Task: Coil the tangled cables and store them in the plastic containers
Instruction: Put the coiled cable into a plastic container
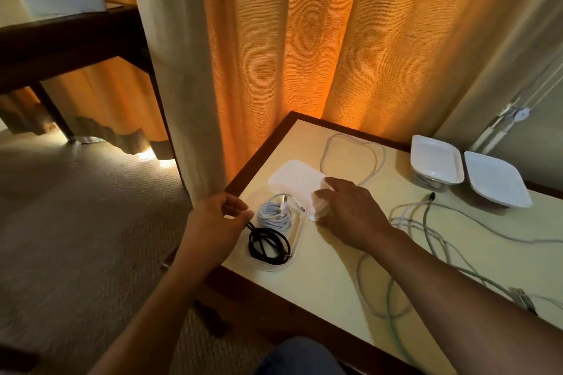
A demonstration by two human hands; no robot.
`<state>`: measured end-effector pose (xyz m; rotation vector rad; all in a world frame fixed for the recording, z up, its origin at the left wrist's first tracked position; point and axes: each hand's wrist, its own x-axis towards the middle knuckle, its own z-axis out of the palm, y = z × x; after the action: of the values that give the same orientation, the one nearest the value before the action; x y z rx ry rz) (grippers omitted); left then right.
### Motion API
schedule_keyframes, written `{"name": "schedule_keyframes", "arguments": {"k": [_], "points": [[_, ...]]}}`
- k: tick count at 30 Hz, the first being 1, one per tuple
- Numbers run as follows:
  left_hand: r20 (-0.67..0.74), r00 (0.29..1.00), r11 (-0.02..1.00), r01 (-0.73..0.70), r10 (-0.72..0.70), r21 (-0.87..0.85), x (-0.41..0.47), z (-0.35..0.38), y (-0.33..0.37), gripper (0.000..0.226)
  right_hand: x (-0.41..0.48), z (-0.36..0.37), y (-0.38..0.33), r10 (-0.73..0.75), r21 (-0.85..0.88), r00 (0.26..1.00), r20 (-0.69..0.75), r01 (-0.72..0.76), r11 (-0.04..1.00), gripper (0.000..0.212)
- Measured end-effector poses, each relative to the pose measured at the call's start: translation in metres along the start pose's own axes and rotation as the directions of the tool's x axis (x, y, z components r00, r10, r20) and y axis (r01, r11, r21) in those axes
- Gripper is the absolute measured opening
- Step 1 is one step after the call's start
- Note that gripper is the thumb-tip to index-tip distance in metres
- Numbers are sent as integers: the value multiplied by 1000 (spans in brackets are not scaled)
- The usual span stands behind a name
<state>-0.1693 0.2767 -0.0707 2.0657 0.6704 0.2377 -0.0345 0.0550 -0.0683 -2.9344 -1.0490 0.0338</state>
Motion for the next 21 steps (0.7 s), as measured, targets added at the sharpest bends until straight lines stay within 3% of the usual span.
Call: {"name": "schedule_keyframes", "arguments": {"k": [4, 8, 11, 17, 21], "points": [[0, 1000, 1000, 13, -13, -19, -3, 2, 1, 8, -3, 5, -4, -71, -216, 997, -43, 60, 975, 43], [-1, 1000, 999, 28, -28, -43, -6, 3, 1, 9, -10, 13, 0, -251, -437, 956, -149, 164, 885, 4], [4, 1000, 999, 22, -22, -45, -7, 4, 1, 9, -15, 12, 9, -354, -476, 913, -203, 224, 850, 6], [16, 1000, 1000, 8, -8, -18, -9, 6, 7, 6, -20, 5, 22, -319, -424, 921, -223, 203, 883, 13], [23, 1000, 1000, 2, -1, -25, -10, 7, 11, 6, -22, -1, 21, -77, -185, 942, -326, 16, 983, 6]]}}
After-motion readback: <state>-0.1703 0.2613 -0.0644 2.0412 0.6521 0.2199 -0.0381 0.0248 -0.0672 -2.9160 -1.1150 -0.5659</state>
